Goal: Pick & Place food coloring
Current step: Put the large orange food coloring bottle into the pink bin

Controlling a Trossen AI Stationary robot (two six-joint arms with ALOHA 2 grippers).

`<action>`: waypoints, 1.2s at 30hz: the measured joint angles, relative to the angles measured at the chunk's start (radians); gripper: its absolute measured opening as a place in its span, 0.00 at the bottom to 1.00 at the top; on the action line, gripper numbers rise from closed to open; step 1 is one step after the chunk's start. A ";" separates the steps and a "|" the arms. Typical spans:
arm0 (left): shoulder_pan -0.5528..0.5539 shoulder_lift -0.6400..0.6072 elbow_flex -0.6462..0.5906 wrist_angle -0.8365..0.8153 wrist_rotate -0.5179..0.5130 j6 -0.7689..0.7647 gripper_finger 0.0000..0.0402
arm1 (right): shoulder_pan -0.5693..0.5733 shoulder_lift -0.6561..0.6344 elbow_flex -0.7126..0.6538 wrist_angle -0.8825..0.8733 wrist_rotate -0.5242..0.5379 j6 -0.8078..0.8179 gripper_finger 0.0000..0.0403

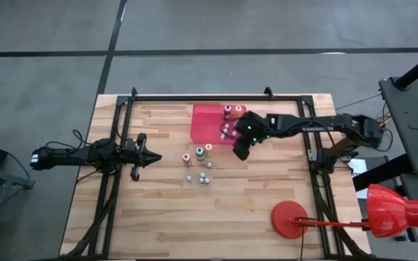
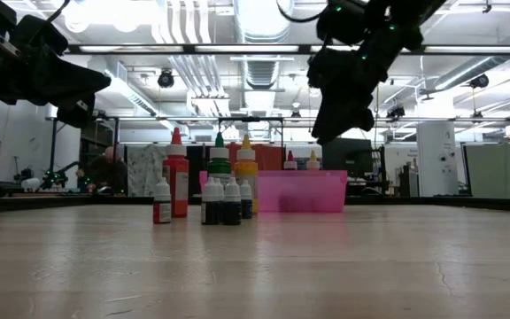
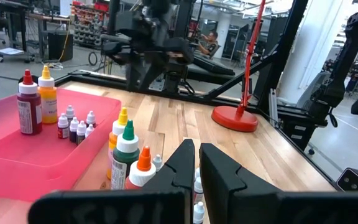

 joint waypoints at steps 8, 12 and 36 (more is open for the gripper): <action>0.000 0.000 0.000 0.000 0.000 0.000 0.00 | 0.065 -0.088 -0.134 0.150 0.003 -0.003 0.15; 0.000 0.000 0.000 0.000 0.000 0.000 0.00 | 0.098 -0.123 -0.162 0.162 0.003 -0.007 0.09; 0.000 0.000 0.000 0.000 0.000 0.000 0.00 | 0.285 -0.191 -0.200 0.435 0.004 -0.208 0.02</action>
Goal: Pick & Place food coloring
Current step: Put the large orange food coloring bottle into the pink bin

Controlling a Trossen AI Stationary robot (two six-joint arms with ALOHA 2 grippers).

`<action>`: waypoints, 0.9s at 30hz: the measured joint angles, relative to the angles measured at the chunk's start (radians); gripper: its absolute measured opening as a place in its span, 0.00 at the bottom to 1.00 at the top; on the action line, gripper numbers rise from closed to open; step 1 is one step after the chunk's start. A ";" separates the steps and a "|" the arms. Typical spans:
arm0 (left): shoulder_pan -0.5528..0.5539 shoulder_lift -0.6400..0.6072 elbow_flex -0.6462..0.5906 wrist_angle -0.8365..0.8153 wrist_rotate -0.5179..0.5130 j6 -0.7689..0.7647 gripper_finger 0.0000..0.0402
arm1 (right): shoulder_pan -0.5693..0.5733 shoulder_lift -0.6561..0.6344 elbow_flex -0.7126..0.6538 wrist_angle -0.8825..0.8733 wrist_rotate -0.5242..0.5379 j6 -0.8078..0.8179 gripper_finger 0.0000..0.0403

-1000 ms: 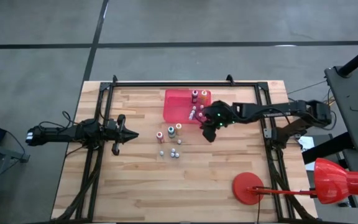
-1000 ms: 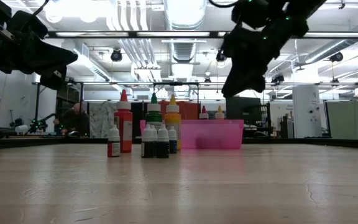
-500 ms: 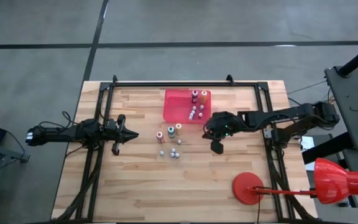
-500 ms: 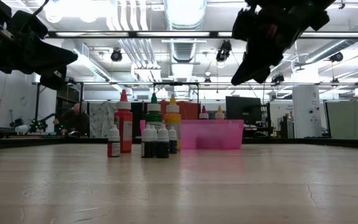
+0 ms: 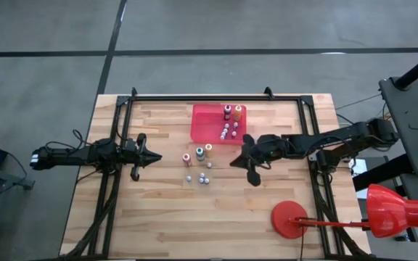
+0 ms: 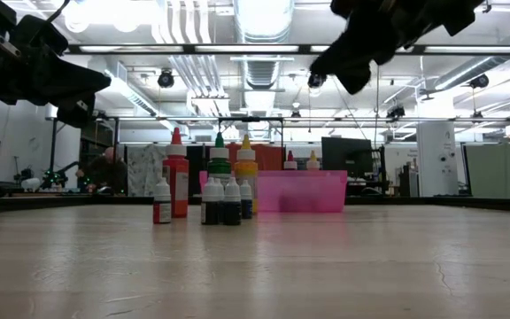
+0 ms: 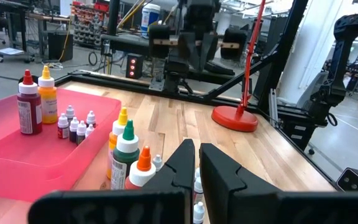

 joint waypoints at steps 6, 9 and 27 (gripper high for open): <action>0.000 0.000 0.000 0.000 0.000 0.000 0.00 | 0.004 -0.069 -0.033 0.112 0.000 -0.039 0.02; 0.000 0.000 0.000 0.000 0.000 0.000 0.00 | 0.012 -0.130 -0.070 0.114 0.000 -0.039 0.02; 0.000 0.000 0.000 0.000 0.000 0.000 0.00 | 0.019 -0.520 -0.342 0.115 0.000 0.006 0.02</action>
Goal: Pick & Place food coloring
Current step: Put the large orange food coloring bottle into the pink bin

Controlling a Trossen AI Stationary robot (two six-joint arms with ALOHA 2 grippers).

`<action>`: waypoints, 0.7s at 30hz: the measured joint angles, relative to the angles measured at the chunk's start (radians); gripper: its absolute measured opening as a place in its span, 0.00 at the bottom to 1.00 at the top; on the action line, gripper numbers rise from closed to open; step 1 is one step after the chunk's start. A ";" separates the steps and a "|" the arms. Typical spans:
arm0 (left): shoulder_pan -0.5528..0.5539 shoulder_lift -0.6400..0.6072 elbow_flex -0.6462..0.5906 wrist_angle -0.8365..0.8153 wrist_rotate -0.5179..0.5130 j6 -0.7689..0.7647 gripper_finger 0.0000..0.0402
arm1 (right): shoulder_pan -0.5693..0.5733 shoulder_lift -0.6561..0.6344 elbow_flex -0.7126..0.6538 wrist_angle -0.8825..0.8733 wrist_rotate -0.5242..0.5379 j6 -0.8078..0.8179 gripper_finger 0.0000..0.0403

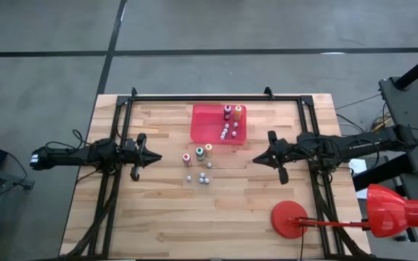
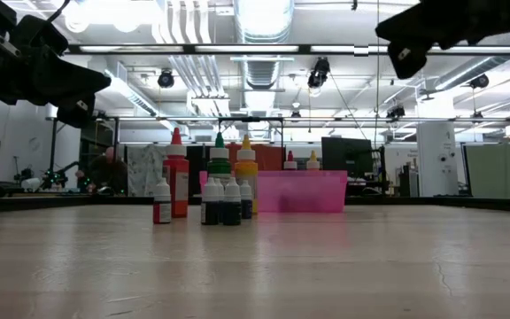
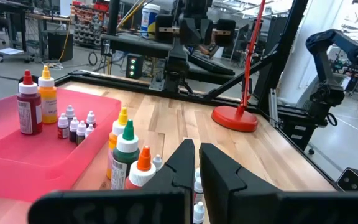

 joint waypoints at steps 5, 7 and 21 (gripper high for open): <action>0.000 0.000 0.000 0.000 0.000 0.000 0.00 | -0.005 -0.093 -0.069 0.001 0.004 -0.040 0.02; 0.000 0.000 0.000 0.000 0.000 0.000 0.00 | -0.009 -0.131 -0.103 -0.001 0.004 -0.061 0.02; 0.000 0.000 0.000 0.000 0.000 0.000 0.00 | -0.016 -0.300 -0.251 0.052 0.003 -0.087 0.02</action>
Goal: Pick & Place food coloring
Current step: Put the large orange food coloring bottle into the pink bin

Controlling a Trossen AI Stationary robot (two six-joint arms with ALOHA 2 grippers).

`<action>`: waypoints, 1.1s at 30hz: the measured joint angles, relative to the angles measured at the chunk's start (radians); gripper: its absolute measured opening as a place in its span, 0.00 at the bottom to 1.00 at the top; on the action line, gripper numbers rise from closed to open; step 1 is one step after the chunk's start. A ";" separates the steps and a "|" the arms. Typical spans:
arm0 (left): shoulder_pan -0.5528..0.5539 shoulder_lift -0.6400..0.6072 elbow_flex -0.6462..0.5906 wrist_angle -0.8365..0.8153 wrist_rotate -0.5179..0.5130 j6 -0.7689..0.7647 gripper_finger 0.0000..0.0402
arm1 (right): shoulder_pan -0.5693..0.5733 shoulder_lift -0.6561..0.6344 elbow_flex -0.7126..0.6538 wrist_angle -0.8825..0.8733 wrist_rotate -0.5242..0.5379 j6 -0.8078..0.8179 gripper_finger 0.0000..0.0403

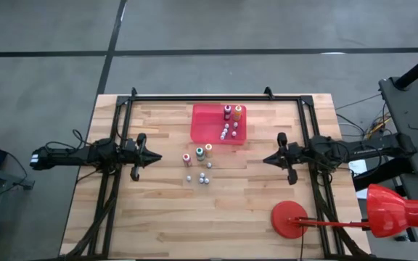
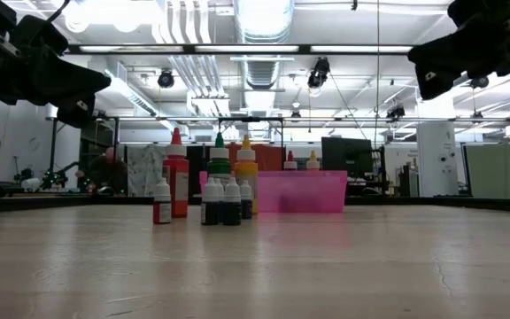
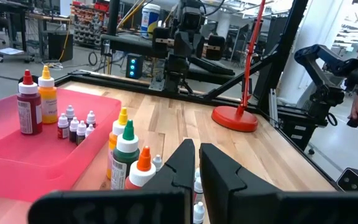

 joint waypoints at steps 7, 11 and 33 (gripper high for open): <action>0.000 0.000 0.000 0.000 0.000 0.000 0.00 | 0.000 -0.052 -0.034 0.002 0.007 -0.026 0.02; 0.000 0.000 0.000 0.000 0.000 0.000 0.00 | 0.000 -0.095 -0.053 0.002 0.007 -0.051 0.02; 0.000 0.000 0.000 0.000 0.000 0.000 0.00 | 0.000 -0.285 -0.127 -0.004 0.007 -0.081 0.02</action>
